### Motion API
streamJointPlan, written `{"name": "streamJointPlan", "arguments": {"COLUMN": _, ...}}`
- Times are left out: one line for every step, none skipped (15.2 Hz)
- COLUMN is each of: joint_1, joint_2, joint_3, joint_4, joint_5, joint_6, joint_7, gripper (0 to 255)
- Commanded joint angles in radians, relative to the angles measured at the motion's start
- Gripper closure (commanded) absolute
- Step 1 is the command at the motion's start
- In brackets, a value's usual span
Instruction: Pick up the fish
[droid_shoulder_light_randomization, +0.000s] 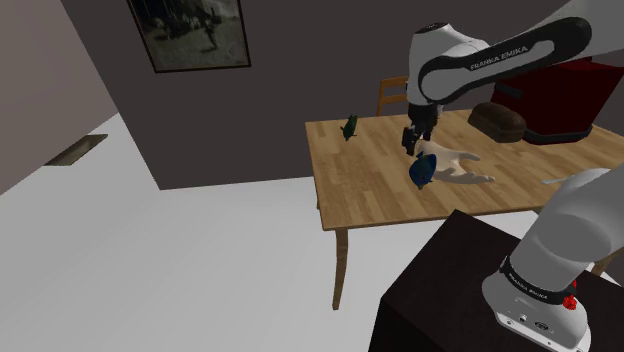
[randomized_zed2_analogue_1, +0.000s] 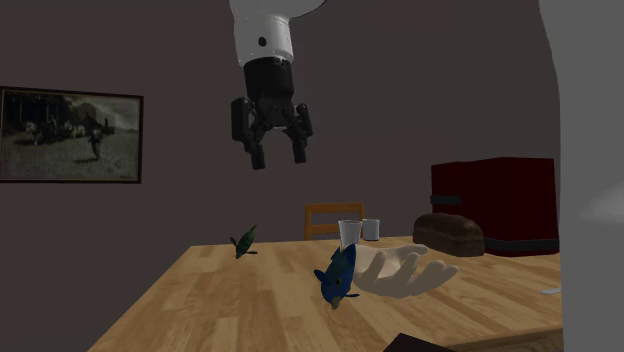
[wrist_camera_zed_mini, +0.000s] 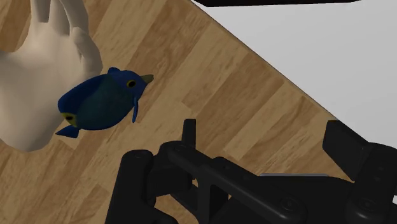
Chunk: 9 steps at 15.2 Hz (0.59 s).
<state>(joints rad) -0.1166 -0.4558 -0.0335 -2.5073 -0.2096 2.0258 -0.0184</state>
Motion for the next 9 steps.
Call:
{"name": "streamJointPlan", "arguments": {"joint_1": -0.023, "joint_2": 0.067, "joint_3": -0.006, "joint_4": -0.002, "joint_5": -0.035, "joint_6": 0.067, "joint_7": 0.023, "gripper": 0}}
{"name": "streamJointPlan", "arguments": {"joint_1": -0.034, "joint_2": 0.1, "joint_3": -0.008, "joint_4": 0.001, "joint_5": -0.052, "joint_6": 0.096, "joint_7": 0.036, "gripper": 0}}
{"name": "streamJointPlan", "arguments": {"joint_1": -0.044, "joint_2": 0.133, "joint_3": -0.011, "joint_4": 0.005, "joint_5": -0.07, "joint_6": 0.123, "joint_7": 0.05, "gripper": 0}}
{"name": "streamJointPlan", "arguments": {"joint_1": -0.055, "joint_2": 0.166, "joint_3": -0.014, "joint_4": 0.01, "joint_5": -0.088, "joint_6": 0.15, "joint_7": 0.065, "gripper": 0}}
{"name": "streamJointPlan", "arguments": {"joint_1": -0.066, "joint_2": 0.2, "joint_3": -0.016, "joint_4": 0.016, "joint_5": -0.107, "joint_6": 0.176, "joint_7": 0.08, "gripper": 0}}
{"name": "streamJointPlan", "arguments": {"joint_1": -0.077, "joint_2": 0.235, "joint_3": -0.02, "joint_4": 0.024, "joint_5": -0.127, "joint_6": 0.2, "joint_7": 0.096, "gripper": 0}}
{"name": "streamJointPlan", "arguments": {"joint_1": -0.087, "joint_2": 0.27, "joint_3": -0.023, "joint_4": 0.033, "joint_5": -0.147, "joint_6": 0.224, "joint_7": 0.112, "gripper": 0}}
{"name": "streamJointPlan", "arguments": {"joint_1": -0.097, "joint_2": 0.305, "joint_3": -0.027, "joint_4": 0.044, "joint_5": -0.168, "joint_6": 0.246, "joint_7": 0.129, "gripper": 0}}
{"name": "streamJointPlan", "arguments": {"joint_1": -0.106, "joint_2": 0.34, "joint_3": -0.032, "joint_4": 0.056, "joint_5": -0.188, "joint_6": 0.268, "joint_7": 0.147, "gripper": 0}}
